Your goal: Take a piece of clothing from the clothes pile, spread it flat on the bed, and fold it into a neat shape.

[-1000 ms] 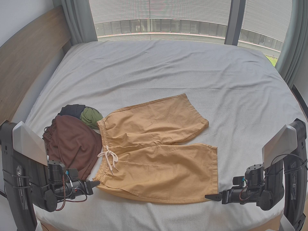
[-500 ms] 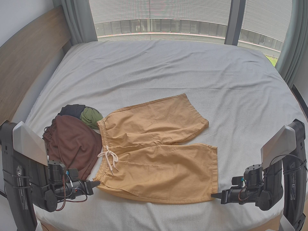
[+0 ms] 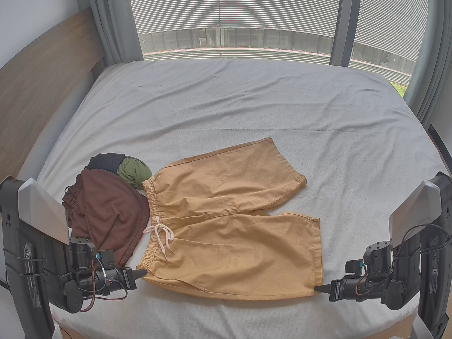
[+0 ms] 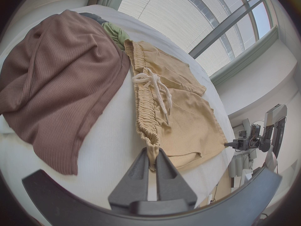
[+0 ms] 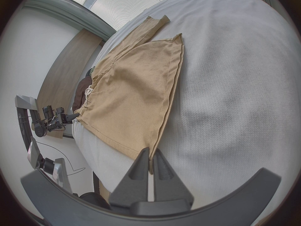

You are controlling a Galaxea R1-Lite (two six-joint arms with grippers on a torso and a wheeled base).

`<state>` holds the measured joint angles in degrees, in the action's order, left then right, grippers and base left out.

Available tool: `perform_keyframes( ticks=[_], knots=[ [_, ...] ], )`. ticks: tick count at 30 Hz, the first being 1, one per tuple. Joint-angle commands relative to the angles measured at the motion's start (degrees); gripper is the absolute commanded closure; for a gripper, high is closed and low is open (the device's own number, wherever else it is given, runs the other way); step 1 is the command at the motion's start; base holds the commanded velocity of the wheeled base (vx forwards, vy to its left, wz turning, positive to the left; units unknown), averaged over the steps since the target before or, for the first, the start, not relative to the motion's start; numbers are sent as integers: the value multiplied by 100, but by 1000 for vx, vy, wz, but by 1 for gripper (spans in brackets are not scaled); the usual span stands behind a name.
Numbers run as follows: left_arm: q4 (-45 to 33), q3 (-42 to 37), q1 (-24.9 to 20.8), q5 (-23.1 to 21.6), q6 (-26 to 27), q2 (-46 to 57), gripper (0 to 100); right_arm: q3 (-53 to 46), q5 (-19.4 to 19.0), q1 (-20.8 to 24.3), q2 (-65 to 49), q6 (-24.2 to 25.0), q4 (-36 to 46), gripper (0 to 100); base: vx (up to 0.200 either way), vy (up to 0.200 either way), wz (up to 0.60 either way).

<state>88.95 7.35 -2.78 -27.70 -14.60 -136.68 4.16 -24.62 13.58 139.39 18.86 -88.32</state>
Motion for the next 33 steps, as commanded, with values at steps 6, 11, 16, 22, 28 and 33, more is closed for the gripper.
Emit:
perform_keyframes(
  ticks=[6,11,16,22,28,33],
  knots=[
    [-1,-419,23,-148,248,36,100,-284,2,-5,-201,-75,-1,100,0,0,0],
    [-1,-419,23,-175,300,45,100,-319,-7,-5,-298,-102,-10,100,0,0,0],
    [8,-164,-12,-192,265,177,100,-257,-25,-13,-720,-49,-10,100,0,0,0],
    [8,74,-109,-166,-130,546,100,-55,-42,-31,-1282,30,-1,100,0,0,0],
    [8,161,-214,-131,-368,731,100,164,-16,-13,-1432,206,-1,100,0,0,0],
    [8,276,-205,-122,-420,775,100,472,2,-40,-1458,206,-1,100,0,0,0]
  ],
)
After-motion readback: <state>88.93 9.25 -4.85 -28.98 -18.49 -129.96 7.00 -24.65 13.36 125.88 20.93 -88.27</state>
